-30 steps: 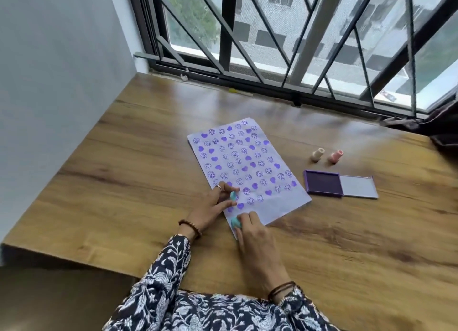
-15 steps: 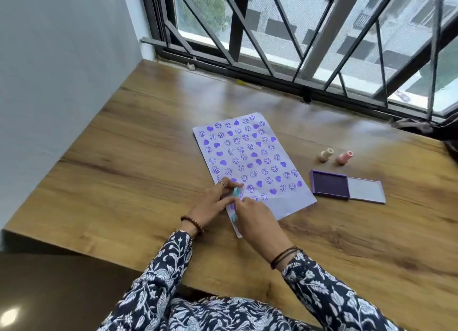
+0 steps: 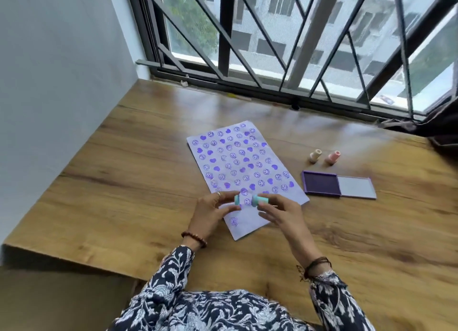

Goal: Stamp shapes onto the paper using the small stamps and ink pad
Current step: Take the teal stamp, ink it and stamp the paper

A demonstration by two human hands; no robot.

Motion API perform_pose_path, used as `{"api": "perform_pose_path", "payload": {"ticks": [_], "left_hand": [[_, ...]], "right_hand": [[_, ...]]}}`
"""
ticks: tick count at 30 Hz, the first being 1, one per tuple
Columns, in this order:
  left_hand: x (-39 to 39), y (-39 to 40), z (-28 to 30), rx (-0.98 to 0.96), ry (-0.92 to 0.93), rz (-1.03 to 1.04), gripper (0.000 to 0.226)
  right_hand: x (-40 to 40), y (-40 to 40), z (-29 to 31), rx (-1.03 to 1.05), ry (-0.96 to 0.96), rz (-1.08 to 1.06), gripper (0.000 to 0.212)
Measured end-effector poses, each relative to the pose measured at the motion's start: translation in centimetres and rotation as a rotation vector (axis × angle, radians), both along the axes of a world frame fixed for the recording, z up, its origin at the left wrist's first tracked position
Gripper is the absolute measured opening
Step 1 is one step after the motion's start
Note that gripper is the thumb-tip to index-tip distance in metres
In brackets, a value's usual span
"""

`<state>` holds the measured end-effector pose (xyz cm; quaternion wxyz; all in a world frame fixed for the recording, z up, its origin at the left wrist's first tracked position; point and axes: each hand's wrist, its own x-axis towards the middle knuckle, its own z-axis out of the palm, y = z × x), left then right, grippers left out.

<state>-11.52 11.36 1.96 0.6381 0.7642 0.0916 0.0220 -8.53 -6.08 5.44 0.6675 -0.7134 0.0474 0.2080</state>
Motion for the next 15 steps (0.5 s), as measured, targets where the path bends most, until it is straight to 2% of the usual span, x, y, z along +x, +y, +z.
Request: {"api": "perform_pose_path", "payload": {"ticks": [3, 6, 11, 15], "left_hand": [[0.3, -0.9, 0.6, -0.095, 0.029, -0.048, 0.039], [0.8, -1.3, 1.0, -0.110, 0.046, -0.058, 0.037], [1.8, -1.7, 1.0, -0.241, 0.097, -0.043, 0.030], [2.5, -2.1, 1.3, -0.254, 0.106, -0.038, 0.030]], "right_hand": [[0.1, 0.3, 0.6, -0.116, -0.131, 0.055, 0.015], [0.3, 0.1, 1.2, -0.238, -0.226, 0.076, 0.016], [1.1, -0.5, 2.0, -0.294, -0.295, 0.128, 0.018], [2.3, -0.8, 2.7, -0.273, -0.261, 0.142, 0.017]]}}
